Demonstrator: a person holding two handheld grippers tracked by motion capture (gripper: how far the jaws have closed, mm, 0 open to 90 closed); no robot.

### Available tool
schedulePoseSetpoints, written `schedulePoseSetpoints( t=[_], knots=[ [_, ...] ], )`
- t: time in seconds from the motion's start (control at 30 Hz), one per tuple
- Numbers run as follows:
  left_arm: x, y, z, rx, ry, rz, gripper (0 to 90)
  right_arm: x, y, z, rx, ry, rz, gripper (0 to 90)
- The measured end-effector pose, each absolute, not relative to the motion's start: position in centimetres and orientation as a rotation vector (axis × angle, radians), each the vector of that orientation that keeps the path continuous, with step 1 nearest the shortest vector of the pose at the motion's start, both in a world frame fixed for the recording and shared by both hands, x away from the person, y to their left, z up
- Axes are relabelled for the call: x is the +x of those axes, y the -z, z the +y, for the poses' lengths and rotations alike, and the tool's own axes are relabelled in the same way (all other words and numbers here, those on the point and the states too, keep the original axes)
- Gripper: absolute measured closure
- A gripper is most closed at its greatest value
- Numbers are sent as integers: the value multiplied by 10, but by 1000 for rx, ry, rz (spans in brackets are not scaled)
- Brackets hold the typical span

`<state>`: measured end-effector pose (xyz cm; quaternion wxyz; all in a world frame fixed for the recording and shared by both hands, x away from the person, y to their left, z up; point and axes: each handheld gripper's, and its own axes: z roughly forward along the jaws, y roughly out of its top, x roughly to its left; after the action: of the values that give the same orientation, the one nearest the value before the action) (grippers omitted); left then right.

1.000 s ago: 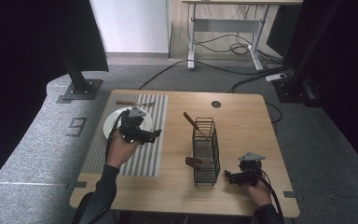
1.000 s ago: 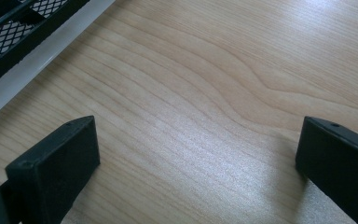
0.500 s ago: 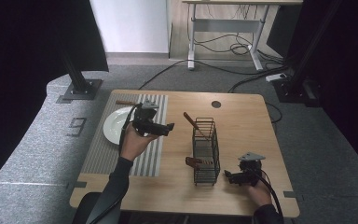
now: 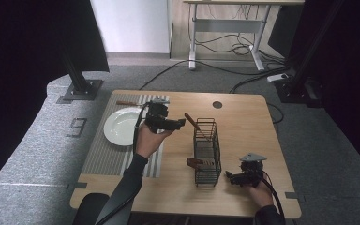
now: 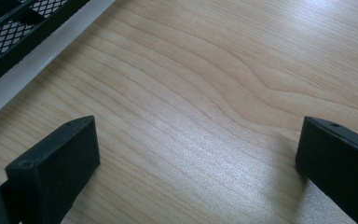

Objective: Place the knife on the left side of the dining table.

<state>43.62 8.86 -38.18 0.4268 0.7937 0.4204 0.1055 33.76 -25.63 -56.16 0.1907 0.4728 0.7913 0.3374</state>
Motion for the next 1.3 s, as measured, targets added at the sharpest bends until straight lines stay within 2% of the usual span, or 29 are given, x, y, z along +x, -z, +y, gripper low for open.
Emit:
schedulePoseSetpoints(
  t=[0.37, 0.57, 0.87, 1.3],
  knots=[
    [449, 387, 66, 1937, -157, 1100, 326, 338, 562, -256, 1328, -947, 2223, 0],
    [456, 392, 62, 1901, -82, 1115, 491, 338, 562, -256, 1329, -948, 2223, 0],
    [456, 393, 60, 1898, -40, 1079, 728, 338, 562, -256, 1328, -948, 2223, 0],
    [450, 384, 63, 1877, -46, 1014, 756, 338, 562, -256, 1327, -947, 2224, 0]
  ],
)
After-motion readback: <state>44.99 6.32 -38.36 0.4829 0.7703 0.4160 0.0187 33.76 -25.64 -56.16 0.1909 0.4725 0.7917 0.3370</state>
